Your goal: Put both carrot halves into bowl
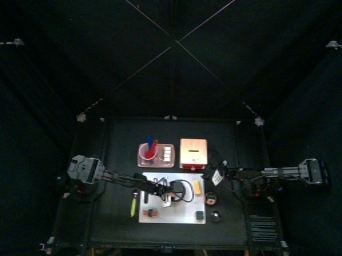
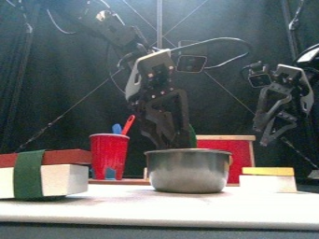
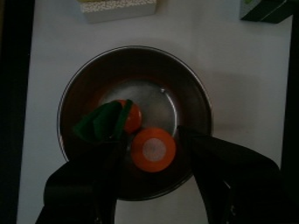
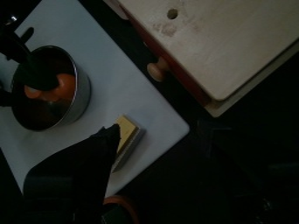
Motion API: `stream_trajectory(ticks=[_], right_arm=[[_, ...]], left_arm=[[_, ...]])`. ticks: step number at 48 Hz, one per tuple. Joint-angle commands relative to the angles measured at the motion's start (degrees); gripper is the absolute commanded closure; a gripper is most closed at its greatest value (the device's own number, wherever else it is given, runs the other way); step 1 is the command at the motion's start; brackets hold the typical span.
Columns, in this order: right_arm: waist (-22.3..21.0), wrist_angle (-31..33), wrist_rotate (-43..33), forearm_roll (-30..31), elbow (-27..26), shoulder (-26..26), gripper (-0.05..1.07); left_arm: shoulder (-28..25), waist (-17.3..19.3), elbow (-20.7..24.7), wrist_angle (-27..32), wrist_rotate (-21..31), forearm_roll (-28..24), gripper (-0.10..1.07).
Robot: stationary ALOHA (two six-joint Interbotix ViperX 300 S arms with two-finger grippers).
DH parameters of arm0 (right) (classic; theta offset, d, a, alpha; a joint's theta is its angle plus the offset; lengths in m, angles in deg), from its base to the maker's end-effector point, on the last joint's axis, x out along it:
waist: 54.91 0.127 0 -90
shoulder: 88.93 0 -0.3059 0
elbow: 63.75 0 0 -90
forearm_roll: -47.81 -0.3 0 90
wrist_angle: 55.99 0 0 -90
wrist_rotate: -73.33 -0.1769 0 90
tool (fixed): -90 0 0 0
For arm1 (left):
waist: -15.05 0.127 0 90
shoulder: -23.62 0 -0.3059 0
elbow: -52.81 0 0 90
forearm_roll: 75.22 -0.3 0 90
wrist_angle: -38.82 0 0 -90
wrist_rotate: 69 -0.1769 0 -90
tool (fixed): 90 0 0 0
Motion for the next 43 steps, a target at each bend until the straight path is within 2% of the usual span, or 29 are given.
stream_trajectory(ticks=[1,15,27,35,43], right_arm=[[0.26,-0.18,0.00,-0.18,-0.62,-0.35,0.03],[1.93,-0.18,-0.44,-1.32,-1.23,-0.18,0.03],[3.60,1.93,-0.53,-7.12,-3.96,0.53,0.03],[4.57,5.62,-0.18,-8.35,-5.89,0.70,0.03],[5.54,5.89,-0.09,-7.82,-6.86,0.70,0.03]], left_arm=[[1.76,0.62,1.23,1.23,0.18,0.09,0.12],[4.92,0.70,1.23,5.36,0.35,-0.26,0.12],[8.61,0.70,0.26,7.56,0.53,-1.93,0.12],[13.45,0.70,-3.08,6.94,0.88,-3.96,0.12],[20.48,1.05,-9.58,1.93,1.67,-5.27,0.12]])
